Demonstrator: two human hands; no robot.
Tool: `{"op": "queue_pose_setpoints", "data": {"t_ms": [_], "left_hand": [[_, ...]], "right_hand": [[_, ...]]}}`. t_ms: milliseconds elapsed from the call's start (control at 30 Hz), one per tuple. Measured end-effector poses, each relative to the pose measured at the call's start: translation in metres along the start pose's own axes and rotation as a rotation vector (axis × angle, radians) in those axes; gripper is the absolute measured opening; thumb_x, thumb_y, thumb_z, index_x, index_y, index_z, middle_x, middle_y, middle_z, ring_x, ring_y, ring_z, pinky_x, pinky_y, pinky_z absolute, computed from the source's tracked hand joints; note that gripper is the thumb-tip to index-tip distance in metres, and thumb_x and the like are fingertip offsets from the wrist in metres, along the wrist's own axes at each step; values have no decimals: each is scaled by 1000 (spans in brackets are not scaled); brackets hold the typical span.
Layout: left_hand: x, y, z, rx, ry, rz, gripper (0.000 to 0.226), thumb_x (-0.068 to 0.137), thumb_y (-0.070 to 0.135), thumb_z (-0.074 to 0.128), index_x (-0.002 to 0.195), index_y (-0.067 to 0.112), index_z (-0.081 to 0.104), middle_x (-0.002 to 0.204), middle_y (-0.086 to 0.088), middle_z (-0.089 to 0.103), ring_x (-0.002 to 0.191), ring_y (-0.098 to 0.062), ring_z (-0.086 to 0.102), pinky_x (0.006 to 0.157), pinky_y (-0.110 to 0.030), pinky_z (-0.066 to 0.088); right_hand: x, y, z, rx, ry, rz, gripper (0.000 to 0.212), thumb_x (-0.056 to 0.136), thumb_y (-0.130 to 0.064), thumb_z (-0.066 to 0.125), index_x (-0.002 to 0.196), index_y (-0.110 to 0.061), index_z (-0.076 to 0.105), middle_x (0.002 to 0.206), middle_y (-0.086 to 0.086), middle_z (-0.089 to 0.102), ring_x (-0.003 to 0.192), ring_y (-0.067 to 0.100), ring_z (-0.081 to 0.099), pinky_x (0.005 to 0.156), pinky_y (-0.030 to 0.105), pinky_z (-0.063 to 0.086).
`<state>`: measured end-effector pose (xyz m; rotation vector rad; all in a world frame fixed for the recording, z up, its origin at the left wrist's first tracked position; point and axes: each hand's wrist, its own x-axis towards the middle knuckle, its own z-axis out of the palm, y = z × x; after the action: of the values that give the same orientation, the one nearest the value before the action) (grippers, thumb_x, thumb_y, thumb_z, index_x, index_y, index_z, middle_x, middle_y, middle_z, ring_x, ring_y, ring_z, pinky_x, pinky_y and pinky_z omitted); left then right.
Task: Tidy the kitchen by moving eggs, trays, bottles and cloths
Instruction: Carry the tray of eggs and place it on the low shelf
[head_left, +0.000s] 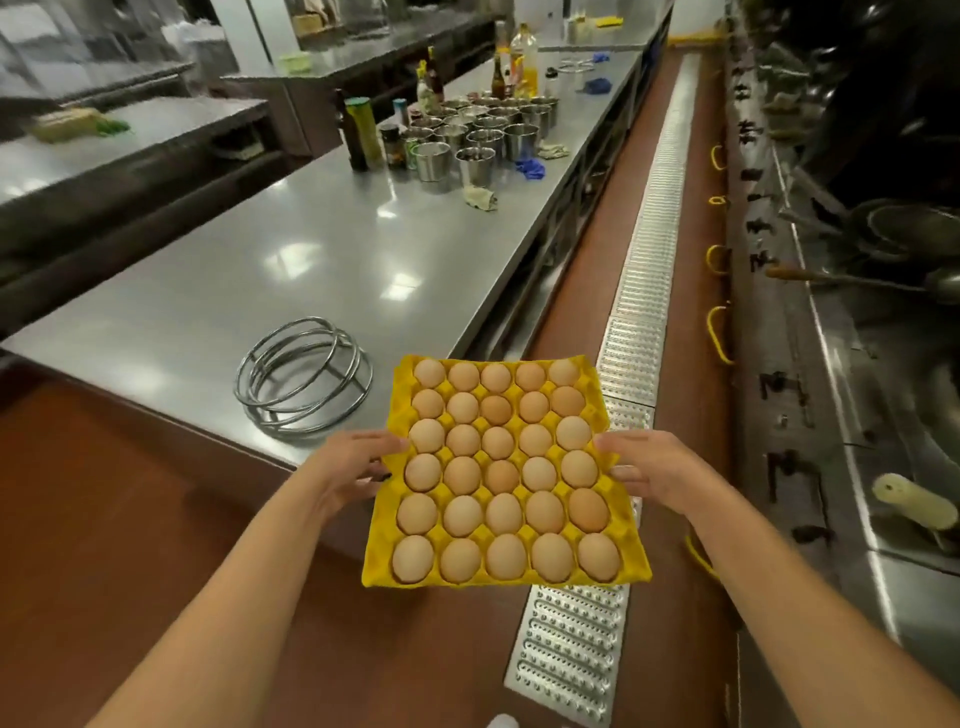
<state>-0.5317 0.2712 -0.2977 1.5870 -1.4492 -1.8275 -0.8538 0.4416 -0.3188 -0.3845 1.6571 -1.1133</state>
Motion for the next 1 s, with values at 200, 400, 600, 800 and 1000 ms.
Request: {"op": "queue_pose_setpoints", "data": {"t_ms": [200,400,600,800,1000], "left_hand": [[-47,-42,-55,-151,237,-88,26,81,14,80,107,9,76,73,-4,73,54,-10,58,62,-32,57],[-115,-95,-116,-229,518,-96,25,76,20,86,99,13,79,109,-12,75,86,-21,64,65,-33,58],[-187,-143,-187,-385,706,-111,23,74,18,87,94,11,79,110,-14,74,92,-24,67,79,-42,61],[-240,-186,-264,-476,811,-94,17,79,14,83,95,10,77,105,-13,73,90,-25,65,82,-43,61],[-277,-223,-334,-412,893,-36,17,86,21,78,99,10,75,96,-8,74,86,-25,69,79,-42,59]], "right_hand": [[17,-16,66,-175,-199,-11,32,86,-26,74,114,-12,69,109,16,72,88,25,68,59,28,52],[8,-18,159,-323,-409,-33,31,88,-25,73,116,-13,66,103,7,72,89,20,67,61,30,52],[-19,-13,272,-482,-548,-48,44,85,-28,76,122,-9,64,118,16,67,111,32,63,77,39,58],[-50,1,385,-590,-653,-78,44,83,-31,76,121,-11,65,116,16,69,107,31,66,78,38,57],[-92,27,491,-617,-610,-211,23,88,-29,72,107,-18,63,93,5,65,85,17,63,61,28,52]]}}
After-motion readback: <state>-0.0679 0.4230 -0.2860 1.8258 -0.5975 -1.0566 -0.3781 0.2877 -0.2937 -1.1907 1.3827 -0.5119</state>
